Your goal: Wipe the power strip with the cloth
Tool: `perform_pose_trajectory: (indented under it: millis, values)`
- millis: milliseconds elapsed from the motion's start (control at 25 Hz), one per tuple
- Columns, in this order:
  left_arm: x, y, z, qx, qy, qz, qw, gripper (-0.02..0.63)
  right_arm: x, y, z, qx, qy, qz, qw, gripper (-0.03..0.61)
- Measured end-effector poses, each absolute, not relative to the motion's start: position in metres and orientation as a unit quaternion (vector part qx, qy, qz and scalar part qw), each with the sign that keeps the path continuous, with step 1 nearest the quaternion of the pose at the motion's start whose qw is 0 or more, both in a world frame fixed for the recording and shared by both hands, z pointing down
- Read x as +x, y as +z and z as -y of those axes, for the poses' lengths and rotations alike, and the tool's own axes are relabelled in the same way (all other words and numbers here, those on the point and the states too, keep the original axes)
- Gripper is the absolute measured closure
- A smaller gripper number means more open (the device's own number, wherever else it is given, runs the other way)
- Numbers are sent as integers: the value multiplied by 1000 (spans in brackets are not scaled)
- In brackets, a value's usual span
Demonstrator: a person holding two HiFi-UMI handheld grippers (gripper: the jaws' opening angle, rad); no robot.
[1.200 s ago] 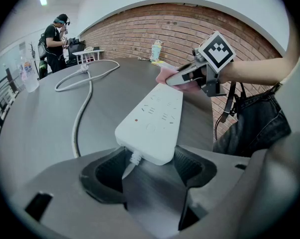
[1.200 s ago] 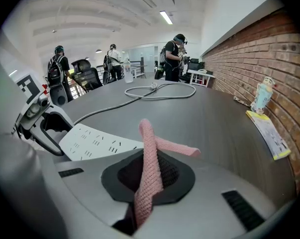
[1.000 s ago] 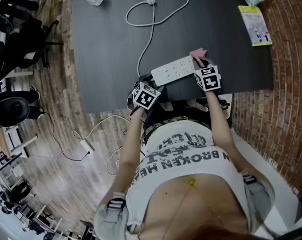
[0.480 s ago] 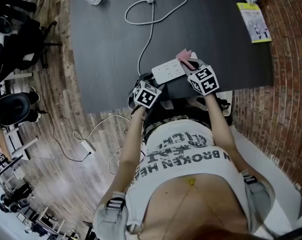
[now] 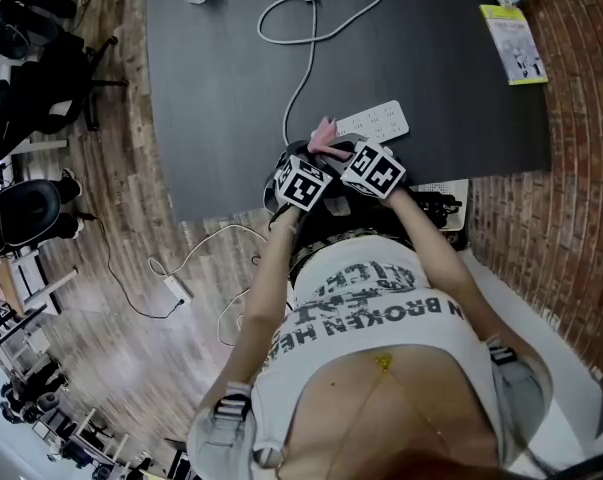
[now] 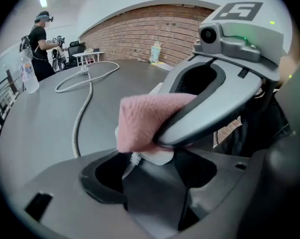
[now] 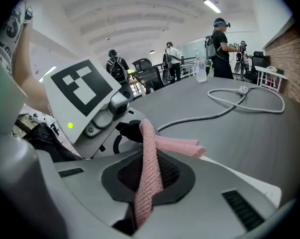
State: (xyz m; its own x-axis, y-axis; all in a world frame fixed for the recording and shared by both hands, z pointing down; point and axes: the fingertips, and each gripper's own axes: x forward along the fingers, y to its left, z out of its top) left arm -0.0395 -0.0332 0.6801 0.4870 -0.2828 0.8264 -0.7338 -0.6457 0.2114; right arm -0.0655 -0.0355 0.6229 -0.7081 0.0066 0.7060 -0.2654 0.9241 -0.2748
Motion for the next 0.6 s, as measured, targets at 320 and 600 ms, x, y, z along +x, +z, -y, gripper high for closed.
perform_pose_trajectory:
  millis: [320,600]
  values:
    - [-40,681,31,814,417,306,263,324,-70,639,29,61,173,895,407,563]
    - [-41,683,29,812,438,304,236,324,-70,640,29,70,158,897,406,563]
